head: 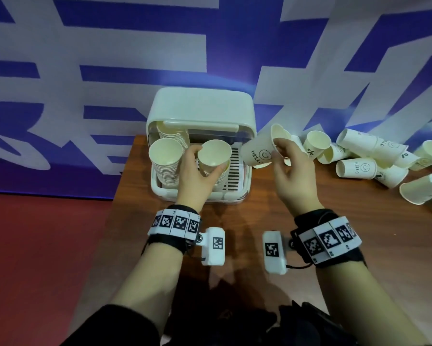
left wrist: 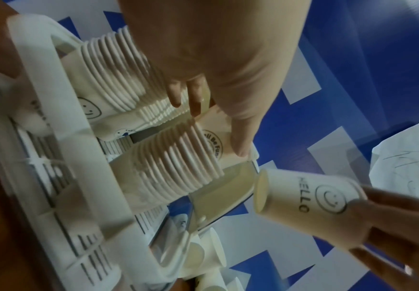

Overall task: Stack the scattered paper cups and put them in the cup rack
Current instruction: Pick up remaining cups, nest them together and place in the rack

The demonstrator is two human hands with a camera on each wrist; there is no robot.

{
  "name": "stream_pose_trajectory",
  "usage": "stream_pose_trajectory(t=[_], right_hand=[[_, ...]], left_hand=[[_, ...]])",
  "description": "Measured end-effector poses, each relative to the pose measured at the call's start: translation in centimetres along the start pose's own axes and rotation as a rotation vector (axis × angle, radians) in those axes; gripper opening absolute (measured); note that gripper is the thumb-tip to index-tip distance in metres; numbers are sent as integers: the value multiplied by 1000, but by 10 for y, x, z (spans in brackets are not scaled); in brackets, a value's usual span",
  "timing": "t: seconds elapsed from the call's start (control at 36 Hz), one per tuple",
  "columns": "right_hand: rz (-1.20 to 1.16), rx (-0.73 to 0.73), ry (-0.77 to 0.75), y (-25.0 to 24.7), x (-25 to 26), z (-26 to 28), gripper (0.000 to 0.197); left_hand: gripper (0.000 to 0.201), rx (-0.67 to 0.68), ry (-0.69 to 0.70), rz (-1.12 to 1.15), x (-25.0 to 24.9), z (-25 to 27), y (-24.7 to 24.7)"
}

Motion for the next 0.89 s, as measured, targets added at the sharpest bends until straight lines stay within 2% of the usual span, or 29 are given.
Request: stream_pose_trajectory(t=[0.14, 0.19, 0.42, 0.53, 0.69, 0.78, 0.89], right_hand=[[37, -4, -125, 11, 11, -7, 24], [35, 8, -176, 18, 17, -9, 24], [53, 188, -323, 50, 23, -13, 21], [110, 292, -391, 64, 19, -10, 22], [145, 384, -398, 77, 11, -4, 25], [152, 418, -398, 82, 8, -2, 24], [164, 434, -385, 88, 3, 2, 21]], left_hand=[[74, 24, -37, -8, 15, 0, 3], [72, 24, -36, -28, 20, 0, 4], [68, 36, -34, -35, 29, -1, 6], [76, 61, -85, -23, 38, 1, 7], [93, 134, -136, 66, 40, 5, 6], [81, 181, -150, 129, 41, 10, 3], [58, 158, -240, 328, 39, 11, 0]])
Point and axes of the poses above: each hand's wrist, its own z-axis away from the middle knuckle, its own y-axis out of the palm, x = y × z, the point moved 3 cm from there along -z, towards the middle knuckle, and after that the axes turned 4 degrees about -x, right-handed, at the moved point
